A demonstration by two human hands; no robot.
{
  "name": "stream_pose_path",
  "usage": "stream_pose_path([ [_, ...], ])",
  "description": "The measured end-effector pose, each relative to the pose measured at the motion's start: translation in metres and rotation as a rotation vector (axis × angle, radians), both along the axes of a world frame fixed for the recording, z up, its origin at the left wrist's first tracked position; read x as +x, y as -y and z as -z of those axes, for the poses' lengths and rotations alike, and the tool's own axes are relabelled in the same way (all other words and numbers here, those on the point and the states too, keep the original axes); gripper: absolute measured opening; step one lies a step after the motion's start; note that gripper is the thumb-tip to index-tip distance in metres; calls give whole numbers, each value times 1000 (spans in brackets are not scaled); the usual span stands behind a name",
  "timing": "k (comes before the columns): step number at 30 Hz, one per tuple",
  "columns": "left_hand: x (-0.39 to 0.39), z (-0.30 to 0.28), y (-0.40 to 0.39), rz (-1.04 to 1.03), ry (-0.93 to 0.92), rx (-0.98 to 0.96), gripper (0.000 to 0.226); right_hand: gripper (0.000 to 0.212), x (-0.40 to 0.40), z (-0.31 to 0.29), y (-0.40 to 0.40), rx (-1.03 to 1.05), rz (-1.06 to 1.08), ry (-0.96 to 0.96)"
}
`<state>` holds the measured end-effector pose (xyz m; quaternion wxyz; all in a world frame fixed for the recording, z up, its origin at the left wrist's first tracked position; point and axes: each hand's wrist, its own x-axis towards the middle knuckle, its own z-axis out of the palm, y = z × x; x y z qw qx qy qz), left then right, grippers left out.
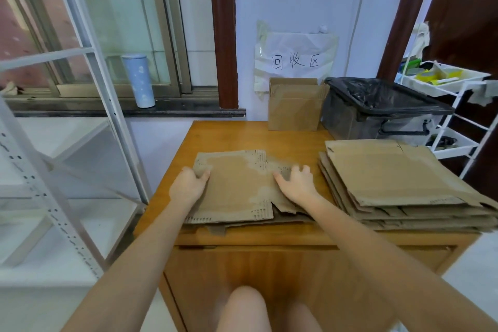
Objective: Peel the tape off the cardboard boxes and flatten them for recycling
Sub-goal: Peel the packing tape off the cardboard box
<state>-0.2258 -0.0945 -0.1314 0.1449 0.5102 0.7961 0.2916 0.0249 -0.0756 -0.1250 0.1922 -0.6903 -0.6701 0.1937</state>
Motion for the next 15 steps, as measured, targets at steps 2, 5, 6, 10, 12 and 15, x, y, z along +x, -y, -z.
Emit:
stream_pose_path([
  [2, 3, 6, -4, 47, -201, 1, 44, 62, -4, 10, 0, 107, -127, 160],
  [5, 14, 11, -8, 228, -421, -23, 50, 57, -8, 24, -1, 97, -288, 232],
  [6, 20, 12, -8, 315, -444, -39, 54, 56, -9, 29, -1, 72, -313, 250],
  [10, 51, 21, -3, 561, -433, -127, 61, 58, -12, 44, -2, 46, -344, 379],
  [12, 58, 30, 1, 586, -446, -161, 61, 57, -14, 44, -4, 26, -351, 392],
  [15, 59, 41, 3, 557, -513, -149, 60, 56, -14, 43, -3, 6, -357, 386],
])
